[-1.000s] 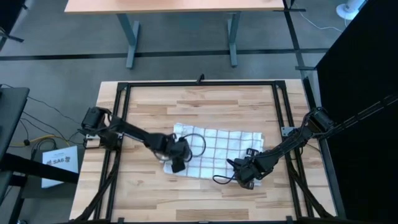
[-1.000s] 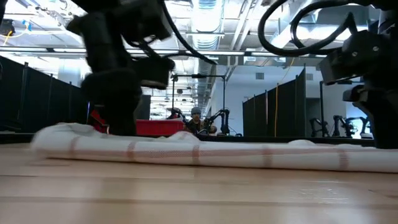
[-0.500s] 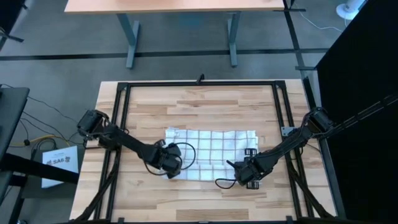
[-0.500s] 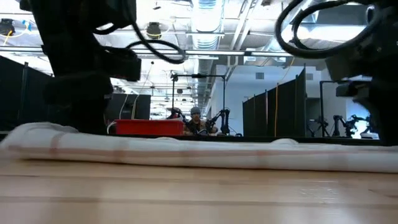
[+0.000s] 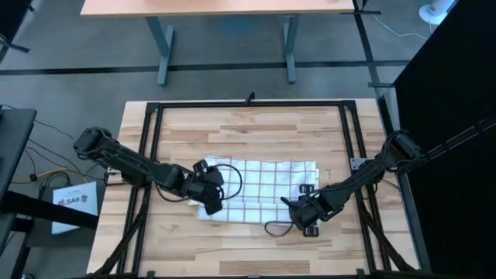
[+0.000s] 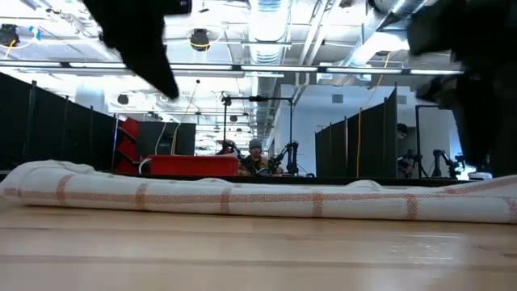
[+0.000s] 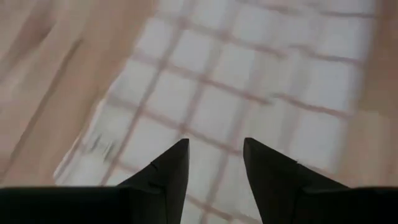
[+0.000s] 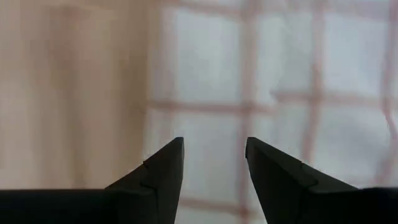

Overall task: Roll towel
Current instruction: Fold the white patterned towel

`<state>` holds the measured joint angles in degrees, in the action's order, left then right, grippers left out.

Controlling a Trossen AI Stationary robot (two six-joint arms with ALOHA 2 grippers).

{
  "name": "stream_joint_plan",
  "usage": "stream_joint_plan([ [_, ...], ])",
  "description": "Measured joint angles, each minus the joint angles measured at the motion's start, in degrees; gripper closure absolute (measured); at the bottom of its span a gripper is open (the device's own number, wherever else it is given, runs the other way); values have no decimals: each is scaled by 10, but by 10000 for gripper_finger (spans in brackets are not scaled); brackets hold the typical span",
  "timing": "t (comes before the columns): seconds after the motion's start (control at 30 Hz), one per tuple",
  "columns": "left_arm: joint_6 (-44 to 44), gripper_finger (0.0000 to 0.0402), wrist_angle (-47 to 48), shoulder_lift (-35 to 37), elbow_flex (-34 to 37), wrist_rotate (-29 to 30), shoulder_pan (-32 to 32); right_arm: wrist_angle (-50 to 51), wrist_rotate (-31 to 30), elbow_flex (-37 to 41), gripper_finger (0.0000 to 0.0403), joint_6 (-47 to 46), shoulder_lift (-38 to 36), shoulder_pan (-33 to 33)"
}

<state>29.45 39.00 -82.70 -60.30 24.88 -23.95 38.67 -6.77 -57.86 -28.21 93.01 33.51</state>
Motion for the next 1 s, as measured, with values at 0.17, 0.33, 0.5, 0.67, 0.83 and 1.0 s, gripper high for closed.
stream_joint_plan([
  [0.17, -63, 277, 146, -79, -103, 24, -86, 14, -35, -23, 240, 7, 0, 18],
  [0.33, -29, 290, 244, -200, -186, 44, -148, 44, -38, -25, 229, -56, 0, 17],
  [0.5, 6, 292, 240, -277, -198, 43, -170, 26, -37, -25, 218, -76, 0, 23],
  [0.67, 55, 292, 227, -279, -198, 44, -164, 26, -36, -26, 206, -80, 0, 34],
  [0.83, 57, 281, 166, -279, -198, 1, -142, 30, -35, -26, 175, -93, 0, 30],
  [1.0, 41, 248, 135, -280, -183, -25, -124, 30, -36, -26, 150, -93, 1, 23],
])
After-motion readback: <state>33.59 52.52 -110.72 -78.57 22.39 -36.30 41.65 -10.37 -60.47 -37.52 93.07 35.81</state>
